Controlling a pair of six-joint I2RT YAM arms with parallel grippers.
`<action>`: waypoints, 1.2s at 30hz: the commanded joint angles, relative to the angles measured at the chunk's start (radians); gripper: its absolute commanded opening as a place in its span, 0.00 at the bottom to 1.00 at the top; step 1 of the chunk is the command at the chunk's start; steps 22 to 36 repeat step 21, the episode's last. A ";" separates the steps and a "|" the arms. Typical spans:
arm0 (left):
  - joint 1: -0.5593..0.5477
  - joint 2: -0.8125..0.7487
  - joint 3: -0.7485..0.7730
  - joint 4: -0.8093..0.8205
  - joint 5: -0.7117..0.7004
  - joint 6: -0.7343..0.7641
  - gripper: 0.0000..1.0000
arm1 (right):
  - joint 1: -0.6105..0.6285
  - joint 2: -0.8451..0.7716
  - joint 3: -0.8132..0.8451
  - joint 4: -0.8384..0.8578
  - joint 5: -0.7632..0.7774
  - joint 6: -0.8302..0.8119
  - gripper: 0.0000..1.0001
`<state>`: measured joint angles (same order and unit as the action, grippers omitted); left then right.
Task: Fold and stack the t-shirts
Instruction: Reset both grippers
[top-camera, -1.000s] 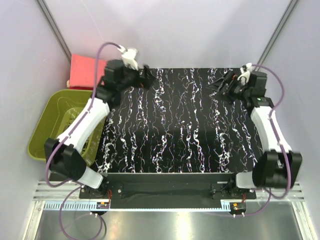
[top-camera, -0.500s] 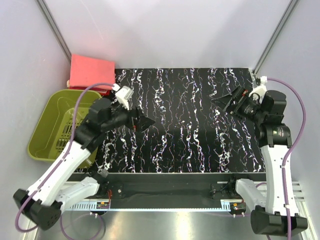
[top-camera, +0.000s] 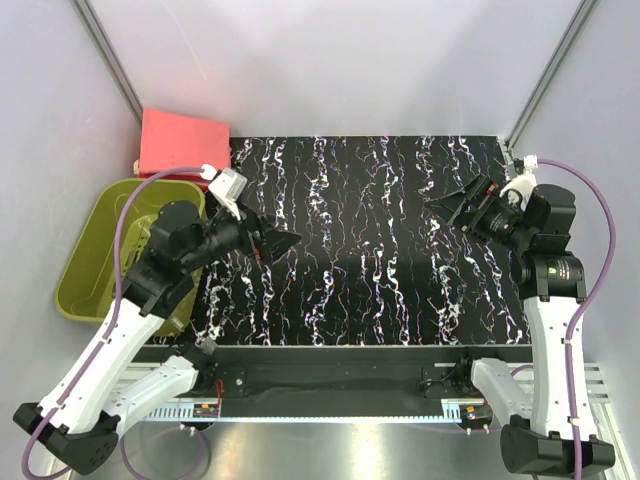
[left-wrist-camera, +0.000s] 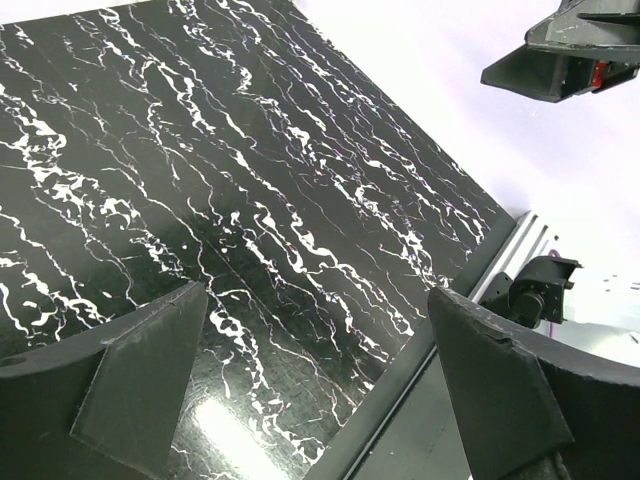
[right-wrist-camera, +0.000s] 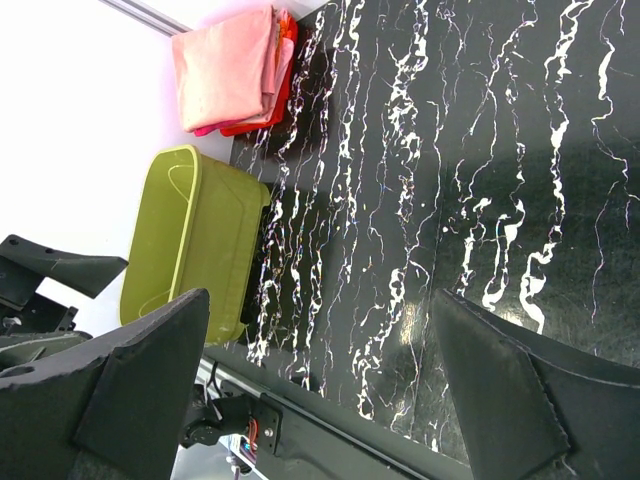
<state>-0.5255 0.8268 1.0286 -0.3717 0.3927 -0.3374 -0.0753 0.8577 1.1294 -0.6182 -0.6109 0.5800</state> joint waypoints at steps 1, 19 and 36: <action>0.001 -0.018 0.056 0.007 -0.022 0.000 0.99 | 0.005 -0.006 0.035 0.009 0.016 -0.008 1.00; 0.002 -0.037 0.068 -0.004 -0.068 0.014 0.99 | 0.005 -0.005 0.020 0.008 0.037 -0.026 1.00; 0.002 -0.037 0.070 -0.004 -0.068 0.015 0.99 | 0.005 -0.009 0.021 0.009 0.042 -0.032 1.00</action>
